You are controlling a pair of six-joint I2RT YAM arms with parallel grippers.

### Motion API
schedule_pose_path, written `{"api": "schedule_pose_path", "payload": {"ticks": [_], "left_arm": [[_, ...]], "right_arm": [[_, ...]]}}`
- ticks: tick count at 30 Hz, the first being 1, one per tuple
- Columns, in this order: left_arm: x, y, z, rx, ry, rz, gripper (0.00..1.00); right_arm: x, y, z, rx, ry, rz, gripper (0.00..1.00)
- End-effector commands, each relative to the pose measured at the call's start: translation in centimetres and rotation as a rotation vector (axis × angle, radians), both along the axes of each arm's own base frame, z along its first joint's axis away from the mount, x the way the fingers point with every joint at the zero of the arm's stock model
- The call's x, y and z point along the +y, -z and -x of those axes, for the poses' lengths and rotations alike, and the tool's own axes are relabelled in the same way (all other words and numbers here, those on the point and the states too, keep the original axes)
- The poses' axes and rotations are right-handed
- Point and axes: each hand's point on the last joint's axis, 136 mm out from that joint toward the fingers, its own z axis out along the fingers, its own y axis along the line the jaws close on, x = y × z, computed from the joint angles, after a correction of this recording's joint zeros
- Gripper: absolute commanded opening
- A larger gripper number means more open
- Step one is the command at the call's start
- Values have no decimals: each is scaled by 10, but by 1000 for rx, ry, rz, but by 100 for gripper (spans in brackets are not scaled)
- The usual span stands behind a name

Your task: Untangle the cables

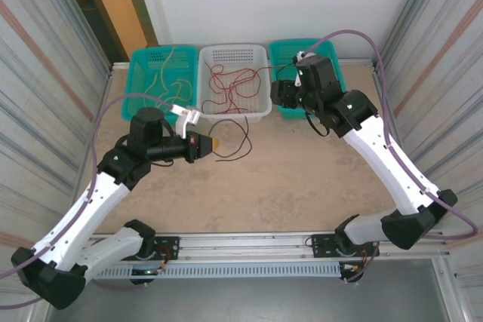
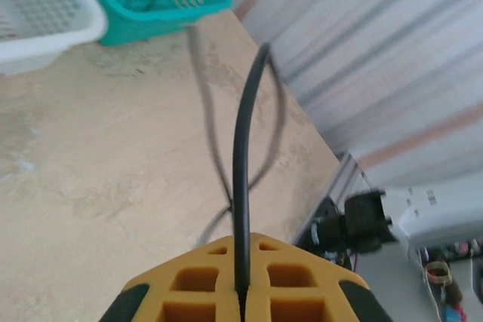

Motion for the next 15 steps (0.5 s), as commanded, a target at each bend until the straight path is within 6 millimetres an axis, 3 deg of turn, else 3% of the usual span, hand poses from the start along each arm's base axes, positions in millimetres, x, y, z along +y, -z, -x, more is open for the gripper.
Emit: {"api": "schedule_pose_path", "payload": {"ticks": [1,3,10,13,15], "left_arm": [[13,5,-35,288,-174,161,0],[14,8,-45,404,-206,217,0],[19,-20,-59,395,-287,311,0],[12,-26,-63,421,-262,406,0],[7,-28,-62,418,-219,418,0]], "right_arm": [[30,-23,40,-52,-193,-63,65],[44,-17,54,-19,-238,-87,65],[95,14,82,133,-327,-295,64],[115,21,82,164,-344,-393,63],[117,31,73,197,-289,-403,59]]}}
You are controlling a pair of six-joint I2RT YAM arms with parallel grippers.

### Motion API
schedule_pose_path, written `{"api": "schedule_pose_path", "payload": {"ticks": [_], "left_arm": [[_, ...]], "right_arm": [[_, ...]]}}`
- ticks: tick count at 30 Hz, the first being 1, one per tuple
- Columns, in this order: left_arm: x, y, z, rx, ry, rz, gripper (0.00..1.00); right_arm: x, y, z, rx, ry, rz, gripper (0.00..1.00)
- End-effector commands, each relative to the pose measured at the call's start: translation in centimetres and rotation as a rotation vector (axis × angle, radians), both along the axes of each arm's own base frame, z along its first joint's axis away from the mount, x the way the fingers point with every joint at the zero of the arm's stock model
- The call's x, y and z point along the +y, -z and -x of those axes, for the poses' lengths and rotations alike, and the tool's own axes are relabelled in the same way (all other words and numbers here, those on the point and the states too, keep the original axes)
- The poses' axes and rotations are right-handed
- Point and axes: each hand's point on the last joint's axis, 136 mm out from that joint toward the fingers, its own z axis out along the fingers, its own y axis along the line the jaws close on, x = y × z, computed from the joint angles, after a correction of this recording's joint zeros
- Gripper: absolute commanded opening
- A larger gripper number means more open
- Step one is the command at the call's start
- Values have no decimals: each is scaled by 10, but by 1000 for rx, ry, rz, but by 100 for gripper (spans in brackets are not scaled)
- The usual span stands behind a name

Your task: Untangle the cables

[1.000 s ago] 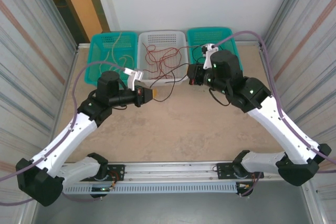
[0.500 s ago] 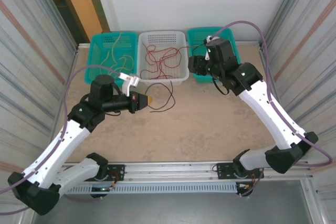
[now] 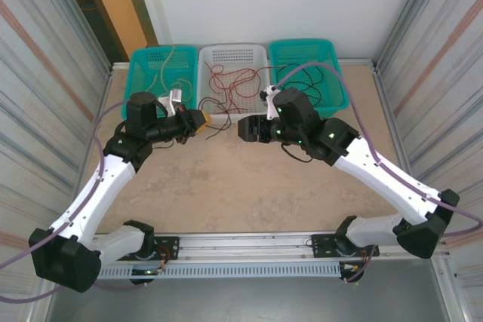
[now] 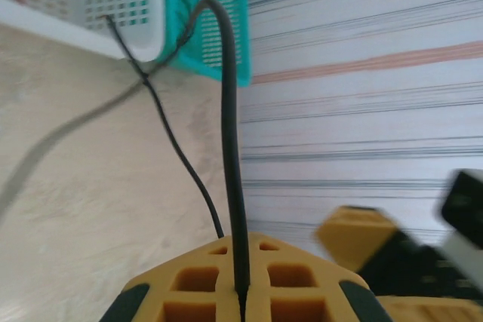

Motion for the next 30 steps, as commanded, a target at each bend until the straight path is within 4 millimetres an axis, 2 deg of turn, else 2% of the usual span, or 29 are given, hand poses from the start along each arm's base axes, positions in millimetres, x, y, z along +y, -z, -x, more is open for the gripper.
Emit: {"api": "schedule_pose_path", "payload": {"ticks": [1,7,12,20,24,25,27,30], "left_arm": [[-7,-20,2,-26,39,91,0],[-5,-30,9,-101,45,82,0],[-6,-38,10,-144,52,94,0],[-8,-53,11,-234,61,117,0],[-9,-59,11,-275,62,136,0],[-10,-61,12,-287,69,145,0],[-11,-63,13,-299,77,161,0],[-12,-64,14,-310,82,156,0]], "right_arm": [[17,-11,-12,57,57,-134,59],[18,3,-36,183,125,-189,63],[34,2,-41,227,96,-270,64],[52,11,-41,299,73,-316,42],[52,14,-41,303,77,-313,25],[51,13,-42,305,76,-321,25],[53,14,-43,319,72,-335,31],[58,12,-43,339,57,-371,52]]}}
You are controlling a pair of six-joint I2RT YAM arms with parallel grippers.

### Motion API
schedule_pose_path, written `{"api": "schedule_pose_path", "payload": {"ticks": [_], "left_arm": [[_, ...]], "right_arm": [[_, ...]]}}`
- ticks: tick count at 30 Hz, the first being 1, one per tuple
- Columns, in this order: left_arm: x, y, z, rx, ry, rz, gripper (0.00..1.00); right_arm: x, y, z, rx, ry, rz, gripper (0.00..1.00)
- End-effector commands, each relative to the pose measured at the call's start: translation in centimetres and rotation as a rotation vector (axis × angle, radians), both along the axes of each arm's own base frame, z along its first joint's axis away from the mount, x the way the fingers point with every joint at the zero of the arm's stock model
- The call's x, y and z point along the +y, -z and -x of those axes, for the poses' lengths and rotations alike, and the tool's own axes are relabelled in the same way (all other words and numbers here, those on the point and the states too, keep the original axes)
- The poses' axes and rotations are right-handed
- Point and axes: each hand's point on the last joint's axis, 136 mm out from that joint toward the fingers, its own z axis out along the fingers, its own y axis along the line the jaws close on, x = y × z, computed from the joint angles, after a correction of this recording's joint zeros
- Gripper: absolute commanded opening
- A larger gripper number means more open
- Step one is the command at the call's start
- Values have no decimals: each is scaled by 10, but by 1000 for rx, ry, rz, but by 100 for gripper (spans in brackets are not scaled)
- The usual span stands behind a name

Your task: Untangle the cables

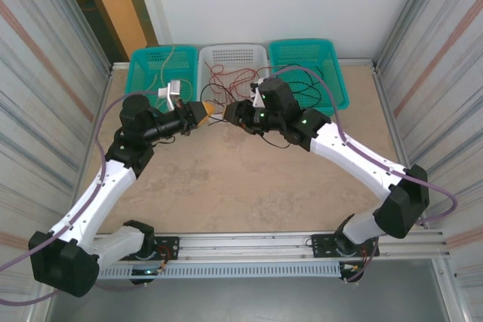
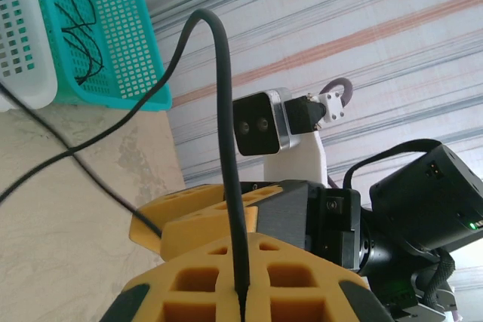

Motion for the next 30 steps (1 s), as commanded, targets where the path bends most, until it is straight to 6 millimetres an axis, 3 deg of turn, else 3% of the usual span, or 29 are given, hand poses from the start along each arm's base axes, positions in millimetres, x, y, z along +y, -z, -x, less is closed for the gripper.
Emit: {"api": "schedule_pose_path", "payload": {"ticks": [1,4,8,14,19,28,30], "left_arm": [[-1,-21,10,-92,30,29,0],[-3,-26,13,-124,37,25,0],[-6,-31,18,-168,50,29,0],[-4,-32,20,-197,34,15,0],[5,-33,16,-223,-20,-35,0],[32,-51,-7,-265,-142,-52,0],[33,-54,-11,-270,-151,-48,10]], "right_arm": [[9,-4,-1,22,-18,-67,55],[16,-2,0,45,-28,-100,55],[19,-5,-2,52,-26,-133,32],[8,-8,-4,22,0,-105,0],[-13,1,0,3,32,-17,0],[-59,43,17,55,85,169,0],[-67,47,20,62,94,186,0]]}}
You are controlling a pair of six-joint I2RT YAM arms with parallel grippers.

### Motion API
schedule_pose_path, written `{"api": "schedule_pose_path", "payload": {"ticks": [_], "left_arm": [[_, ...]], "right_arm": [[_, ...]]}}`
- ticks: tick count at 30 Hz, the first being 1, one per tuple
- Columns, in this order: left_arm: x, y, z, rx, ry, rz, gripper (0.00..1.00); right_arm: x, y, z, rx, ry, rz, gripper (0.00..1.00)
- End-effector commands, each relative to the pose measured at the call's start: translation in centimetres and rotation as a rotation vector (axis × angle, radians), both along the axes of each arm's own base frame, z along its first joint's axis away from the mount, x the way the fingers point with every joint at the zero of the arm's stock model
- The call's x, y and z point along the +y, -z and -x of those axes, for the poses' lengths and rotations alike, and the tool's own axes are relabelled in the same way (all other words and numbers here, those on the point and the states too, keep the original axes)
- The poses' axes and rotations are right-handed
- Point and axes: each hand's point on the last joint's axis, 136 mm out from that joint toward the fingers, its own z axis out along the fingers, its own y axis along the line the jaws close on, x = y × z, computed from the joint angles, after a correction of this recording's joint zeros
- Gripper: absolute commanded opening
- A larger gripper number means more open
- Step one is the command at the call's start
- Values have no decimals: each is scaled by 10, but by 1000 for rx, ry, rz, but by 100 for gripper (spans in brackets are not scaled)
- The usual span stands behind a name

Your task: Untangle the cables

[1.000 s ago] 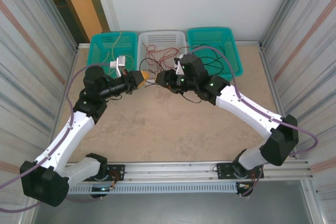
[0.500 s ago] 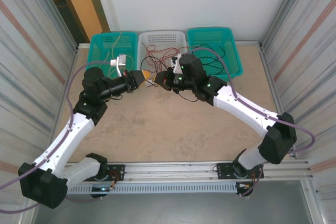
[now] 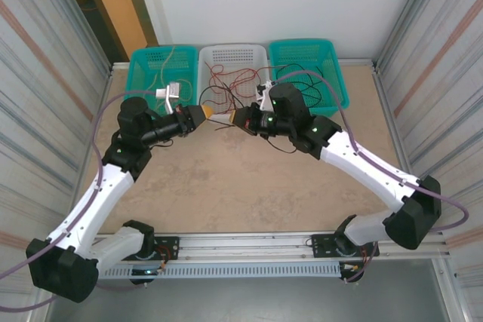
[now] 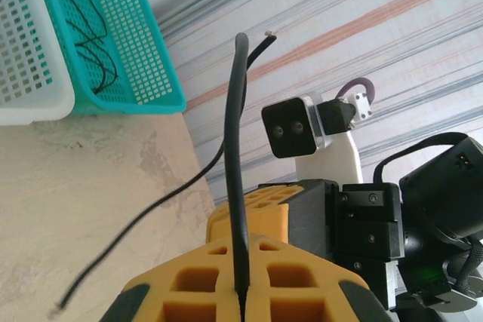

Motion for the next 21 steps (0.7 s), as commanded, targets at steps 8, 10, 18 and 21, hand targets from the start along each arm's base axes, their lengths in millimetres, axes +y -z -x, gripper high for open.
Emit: {"api": "schedule_pose_path", "payload": {"ticks": [8,10,18,21], "left_arm": [[23,-53,-28,-179,-135,47,21],[24,-52,-30,-175,-137,45,21],[25,-14,-29,-83,-123,-54,34],[19,8,-24,-31,-81,-57,43]], "right_arm": [[-66,54,10,57,107,285,0],[-72,52,9,38,111,316,0],[-134,92,17,205,7,885,0],[-118,108,30,233,-68,823,0]]}}
